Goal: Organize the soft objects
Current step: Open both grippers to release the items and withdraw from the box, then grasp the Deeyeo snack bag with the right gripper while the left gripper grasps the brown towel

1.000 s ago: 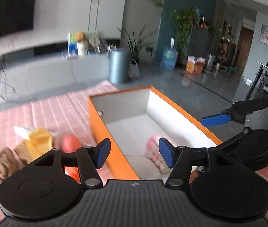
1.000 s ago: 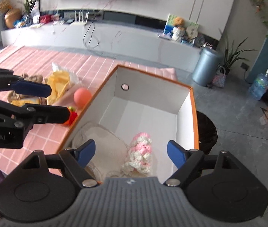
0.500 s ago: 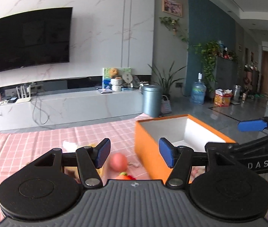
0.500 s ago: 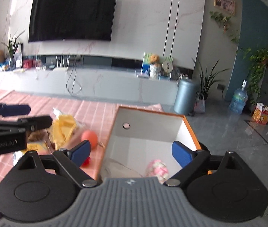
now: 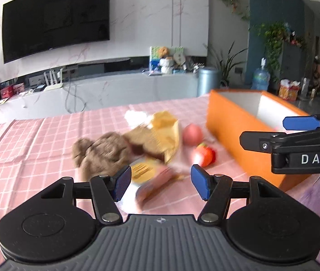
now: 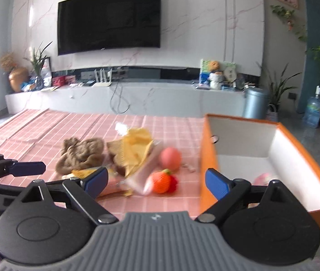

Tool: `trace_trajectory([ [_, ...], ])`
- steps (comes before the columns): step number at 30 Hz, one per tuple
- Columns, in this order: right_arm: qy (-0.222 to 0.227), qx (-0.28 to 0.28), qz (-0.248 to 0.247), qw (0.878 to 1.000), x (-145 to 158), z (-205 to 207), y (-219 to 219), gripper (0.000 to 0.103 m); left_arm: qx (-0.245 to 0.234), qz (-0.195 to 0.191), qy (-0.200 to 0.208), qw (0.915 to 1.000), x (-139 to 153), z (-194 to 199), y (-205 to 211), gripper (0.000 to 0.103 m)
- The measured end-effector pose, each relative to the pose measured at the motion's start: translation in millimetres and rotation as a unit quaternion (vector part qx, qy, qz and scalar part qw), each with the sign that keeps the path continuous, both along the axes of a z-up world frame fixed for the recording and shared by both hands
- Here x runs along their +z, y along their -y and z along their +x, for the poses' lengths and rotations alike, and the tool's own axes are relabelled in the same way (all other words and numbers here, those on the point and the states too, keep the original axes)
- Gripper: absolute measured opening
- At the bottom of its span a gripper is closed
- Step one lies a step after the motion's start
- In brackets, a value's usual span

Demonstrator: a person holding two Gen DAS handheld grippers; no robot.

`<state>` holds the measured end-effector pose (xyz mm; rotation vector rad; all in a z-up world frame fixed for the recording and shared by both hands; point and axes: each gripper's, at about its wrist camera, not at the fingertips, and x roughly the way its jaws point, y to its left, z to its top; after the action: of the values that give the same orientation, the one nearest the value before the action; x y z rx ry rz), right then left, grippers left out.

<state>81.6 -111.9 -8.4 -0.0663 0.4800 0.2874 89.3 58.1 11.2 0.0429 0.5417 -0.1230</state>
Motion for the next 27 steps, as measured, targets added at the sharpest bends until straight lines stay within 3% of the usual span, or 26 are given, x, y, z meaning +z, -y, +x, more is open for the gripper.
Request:
trace_trajectory([
  [4,-0.023,0.025,-0.009,0.999,-18.0,5.6,-24.1,0.090,0.015,-0.010,-0.021,0.9996,-13.4,1.8,-22.2,0.070],
  [7,-0.038,0.035,-0.019,0.998,-28.6,14.9,-37.1,0.089,0.021,0.004,-0.023,0.9995,-21.8,5.5,-34.0,0.070],
  [10,-0.058,0.040,-0.035,0.997,-39.3,26.1,-49.0,0.077,0.022,-0.005,-0.038,0.9990,-28.1,14.7,-46.5,0.070],
  [16,-0.091,0.048,-0.041,0.994,-57.9,50.3,-65.7,0.056,0.046,-0.066,-0.078,0.9937,-44.0,39.5,-77.9,0.067],
  [20,-0.102,0.058,-0.034,0.992,-63.9,64.7,-81.0,0.055,0.070,-0.108,-0.102,0.9865,-50.3,52.7,-91.1,0.062],
  [27,-0.130,0.046,-0.001,0.990,-72.6,85.5,-95.4,0.056,0.068,-0.117,-0.104,0.9853,-51.0,71.8,-100.9,0.049],
])
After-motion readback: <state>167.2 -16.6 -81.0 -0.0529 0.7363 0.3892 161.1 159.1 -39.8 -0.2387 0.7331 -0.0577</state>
